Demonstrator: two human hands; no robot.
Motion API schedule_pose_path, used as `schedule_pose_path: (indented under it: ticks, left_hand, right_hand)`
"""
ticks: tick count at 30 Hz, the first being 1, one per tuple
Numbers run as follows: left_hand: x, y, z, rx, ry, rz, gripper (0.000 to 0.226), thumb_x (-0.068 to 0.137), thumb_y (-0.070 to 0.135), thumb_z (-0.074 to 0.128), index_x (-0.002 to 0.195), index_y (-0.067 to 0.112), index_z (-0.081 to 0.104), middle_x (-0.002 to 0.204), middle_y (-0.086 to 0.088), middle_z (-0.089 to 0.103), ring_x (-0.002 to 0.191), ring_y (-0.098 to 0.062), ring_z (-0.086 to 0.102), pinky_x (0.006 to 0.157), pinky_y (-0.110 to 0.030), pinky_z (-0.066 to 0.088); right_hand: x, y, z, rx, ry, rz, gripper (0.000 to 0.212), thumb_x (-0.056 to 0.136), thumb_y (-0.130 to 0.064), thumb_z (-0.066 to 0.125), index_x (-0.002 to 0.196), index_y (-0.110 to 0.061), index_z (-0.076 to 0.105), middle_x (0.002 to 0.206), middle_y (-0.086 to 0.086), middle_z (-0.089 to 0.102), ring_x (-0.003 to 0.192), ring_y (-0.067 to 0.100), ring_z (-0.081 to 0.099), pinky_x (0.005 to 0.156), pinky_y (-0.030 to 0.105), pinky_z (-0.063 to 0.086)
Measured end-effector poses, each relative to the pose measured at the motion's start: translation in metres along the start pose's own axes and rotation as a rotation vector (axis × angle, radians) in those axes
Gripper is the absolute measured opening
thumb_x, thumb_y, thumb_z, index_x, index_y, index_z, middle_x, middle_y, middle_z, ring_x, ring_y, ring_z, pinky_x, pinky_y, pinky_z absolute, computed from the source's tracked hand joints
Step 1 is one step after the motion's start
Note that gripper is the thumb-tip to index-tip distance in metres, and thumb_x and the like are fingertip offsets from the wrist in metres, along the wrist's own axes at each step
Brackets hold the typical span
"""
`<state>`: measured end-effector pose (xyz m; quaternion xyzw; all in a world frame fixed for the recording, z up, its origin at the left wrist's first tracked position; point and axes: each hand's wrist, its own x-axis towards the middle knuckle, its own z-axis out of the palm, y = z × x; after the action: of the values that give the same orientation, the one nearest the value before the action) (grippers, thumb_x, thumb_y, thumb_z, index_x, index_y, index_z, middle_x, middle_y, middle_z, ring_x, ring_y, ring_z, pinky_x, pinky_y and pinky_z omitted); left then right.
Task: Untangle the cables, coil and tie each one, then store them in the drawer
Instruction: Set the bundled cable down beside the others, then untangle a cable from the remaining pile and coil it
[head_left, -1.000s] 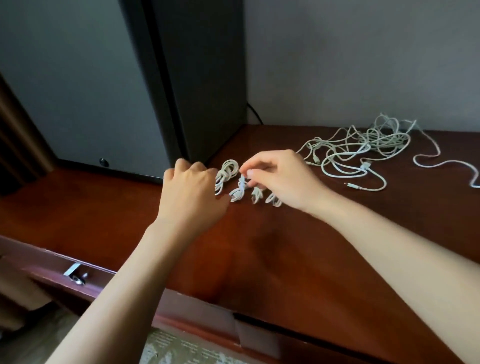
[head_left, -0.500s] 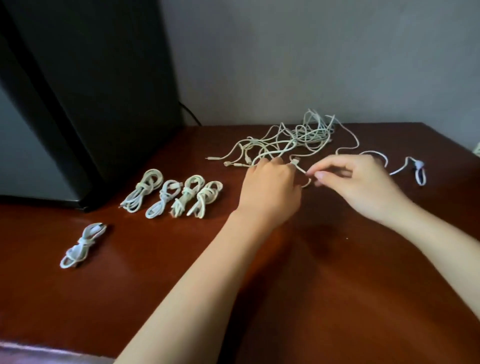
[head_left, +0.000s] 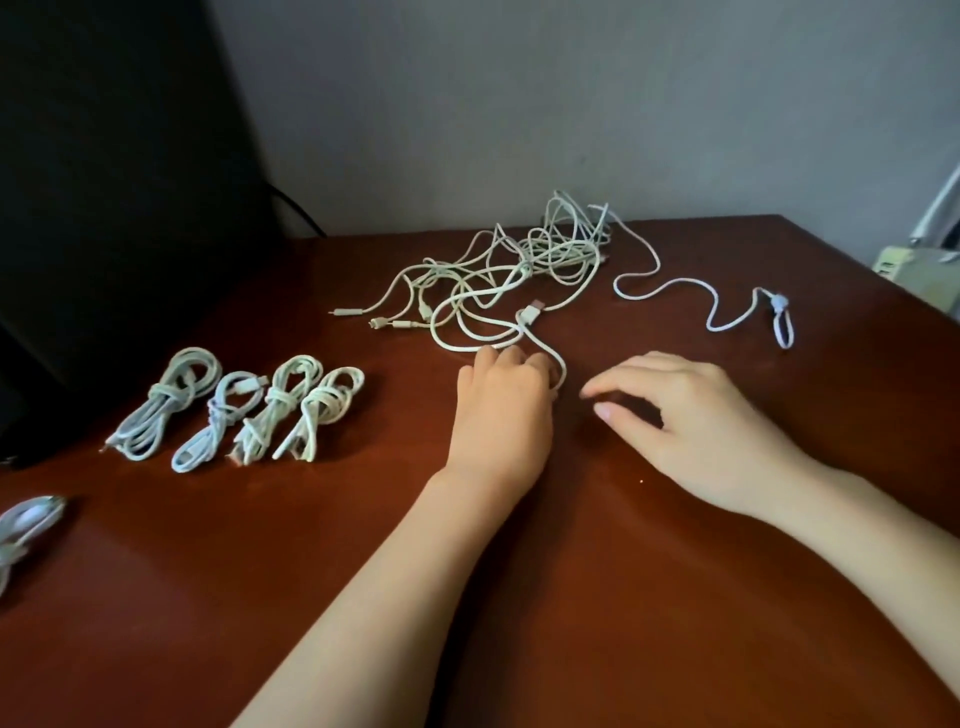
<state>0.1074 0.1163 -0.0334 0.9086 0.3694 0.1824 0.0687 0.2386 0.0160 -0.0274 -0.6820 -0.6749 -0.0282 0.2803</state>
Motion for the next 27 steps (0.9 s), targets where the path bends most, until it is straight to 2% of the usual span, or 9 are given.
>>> schedule_pose_path:
  ticks: [4,8,13,16,18,20,23,25,27]
  left_hand:
    - [-0.005,0.003,0.003,-0.181,0.024,0.026,0.021,0.097,0.021,0.048,0.114,0.016,0.059,0.113,-0.002,0.056,0.111,-0.024,0.044,0.093,-0.037,0.034]
    - [-0.012,0.007,0.002,-0.388,0.164,0.124,0.013,0.091,0.011,0.057,0.102,0.013,0.063,0.1,0.001,0.057,0.102,-0.024,0.05,0.091,-0.043,0.041]
    - [-0.018,0.015,0.001,-0.523,0.186,0.358,0.012,0.083,0.008,0.06,0.094,0.012,0.064,0.091,0.009,0.052,0.088,-0.023,0.053,0.077,-0.047,0.048]
    - [-0.02,0.018,0.0,-0.503,0.156,0.483,0.012,0.081,0.013,0.061,0.092,0.011,0.065,0.091,0.015,0.047,0.087,-0.015,0.047,0.075,-0.045,0.048]
    - [-0.021,0.018,0.0,-0.529,0.146,0.515,0.01,0.082,0.018,0.062,0.09,0.012,0.066,0.089,0.012,0.052,0.09,-0.015,0.048,0.074,-0.044,0.05]
    - [-0.021,0.018,-0.002,-0.6,0.212,0.483,0.01,0.086,0.023,0.062,0.086,0.013,0.065,0.085,0.005,0.058,0.087,-0.015,0.053,0.077,-0.035,0.05]
    - [-0.021,0.018,-0.009,-0.729,0.373,0.287,0.013,0.094,0.025,0.054,0.082,0.018,0.057,0.078,0.009,0.055,0.073,0.001,0.048,0.071,-0.014,0.037]
    - [-0.019,0.017,-0.014,-0.823,0.42,0.097,0.015,0.098,0.025,0.048,0.084,0.022,0.053,0.079,0.011,0.056,0.072,0.002,0.049,0.069,-0.012,0.036]
    - [-0.015,0.015,-0.016,-0.931,0.406,-0.122,0.016,0.101,0.027,0.042,0.086,0.027,0.048,0.082,0.011,0.056,0.07,0.001,0.051,0.071,-0.016,0.04]
  right_hand:
    - [0.001,-0.002,-0.001,0.024,0.073,0.062,0.017,0.09,-0.016,0.062,0.104,-0.018,0.071,0.09,-0.012,0.066,0.091,0.009,0.054,0.077,0.011,0.035]
    - [0.003,-0.004,-0.001,0.115,0.099,0.258,0.022,0.094,-0.027,0.055,0.11,-0.022,0.069,0.083,-0.026,0.057,0.097,0.01,0.054,0.08,0.016,0.032]
    - [0.005,0.0,0.0,0.709,0.043,0.472,0.03,0.096,-0.038,0.051,0.104,-0.018,0.072,0.103,0.001,0.072,0.107,0.016,0.063,0.101,0.036,0.045]
    - [0.006,-0.006,-0.006,1.046,0.039,0.531,0.023,0.098,-0.019,0.049,0.102,-0.012,0.07,0.101,0.004,0.072,0.098,0.013,0.064,0.083,0.023,0.051]
    - [0.005,-0.007,-0.008,1.063,0.061,0.507,0.022,0.097,-0.01,0.049,0.097,-0.015,0.07,0.096,0.004,0.072,0.092,0.012,0.064,0.082,0.023,0.05]
    - [0.004,-0.007,-0.009,1.047,0.118,0.477,0.025,0.097,-0.006,0.047,0.095,-0.017,0.07,0.083,-0.002,0.07,0.079,0.009,0.064,0.079,0.026,0.049]
    - [0.004,-0.011,-0.012,0.865,0.256,0.386,0.029,0.098,-0.004,0.046,0.096,-0.022,0.069,0.073,-0.009,0.067,0.058,0.005,0.055,0.068,0.021,0.047]
    - [0.003,-0.012,-0.013,0.741,0.316,0.298,0.032,0.098,-0.004,0.047,0.096,-0.027,0.068,0.072,-0.012,0.067,0.048,0.004,0.046,0.059,0.013,0.04]
    - [0.002,-0.015,-0.012,0.714,0.309,0.212,0.033,0.098,-0.004,0.047,0.097,-0.029,0.068,0.074,-0.013,0.067,0.044,0.005,0.042,0.051,0.017,0.038]
